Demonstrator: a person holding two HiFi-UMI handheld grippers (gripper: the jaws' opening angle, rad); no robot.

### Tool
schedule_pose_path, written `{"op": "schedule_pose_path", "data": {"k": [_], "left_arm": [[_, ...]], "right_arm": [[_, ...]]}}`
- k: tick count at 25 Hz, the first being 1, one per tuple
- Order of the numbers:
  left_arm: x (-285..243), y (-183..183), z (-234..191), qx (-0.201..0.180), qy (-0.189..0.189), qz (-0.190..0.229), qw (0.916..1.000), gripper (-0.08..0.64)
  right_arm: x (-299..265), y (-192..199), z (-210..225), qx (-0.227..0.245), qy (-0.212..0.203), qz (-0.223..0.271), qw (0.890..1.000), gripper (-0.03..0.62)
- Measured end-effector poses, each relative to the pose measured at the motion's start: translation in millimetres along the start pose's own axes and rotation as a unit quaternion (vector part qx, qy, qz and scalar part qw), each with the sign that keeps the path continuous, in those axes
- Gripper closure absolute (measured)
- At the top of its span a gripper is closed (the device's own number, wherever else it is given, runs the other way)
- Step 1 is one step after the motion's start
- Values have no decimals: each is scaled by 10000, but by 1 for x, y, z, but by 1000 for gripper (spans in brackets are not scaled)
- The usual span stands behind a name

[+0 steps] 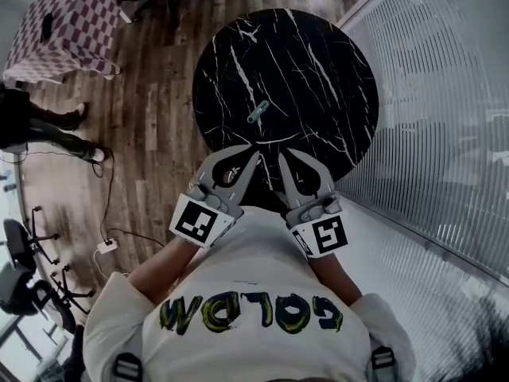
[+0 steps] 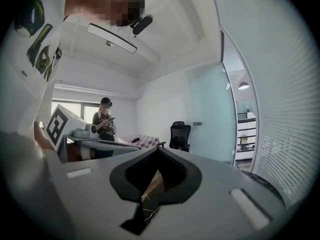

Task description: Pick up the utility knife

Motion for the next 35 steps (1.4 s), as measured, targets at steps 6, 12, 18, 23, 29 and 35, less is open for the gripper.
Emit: {"op": "schedule_pose_path", "data": {"k": [6,12,18,23,29,35], "left_arm": [[-24,-4,5,-115,-75,41,9999,558],[-38,-7,-9,-244,-281,-136,9992,558],[-58,17,-25,-445,-298,-547,9971,540],[-74,43,-43,-367,-355,-771,9957,535],[-95,88,-73,-343,-446,-989,9935,514],[-119,147,-92,-294,-287,-1461,9884,468]], "right_arm": [[1,4,22,-43,-67,-42,10000,591],[-10,7,37,-98,-121,-170,9997,591],[-20,34,56,-220,-145,-256,9993,591],[-34,61,77,-334,-26,-329,9989,591],[-48,98,90,-294,-36,-489,9984,591],[-60,142,98,-425,-34,-696,9967,591]]}}
Point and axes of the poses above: the fingertips, and each gripper's own axes: x backward along the fingers, z to its right, y out of its underside, the point moved 5 cm from there along x, backward along the fingers, and after that the axes turned 2 degrees about x, right-handed, at the moved point
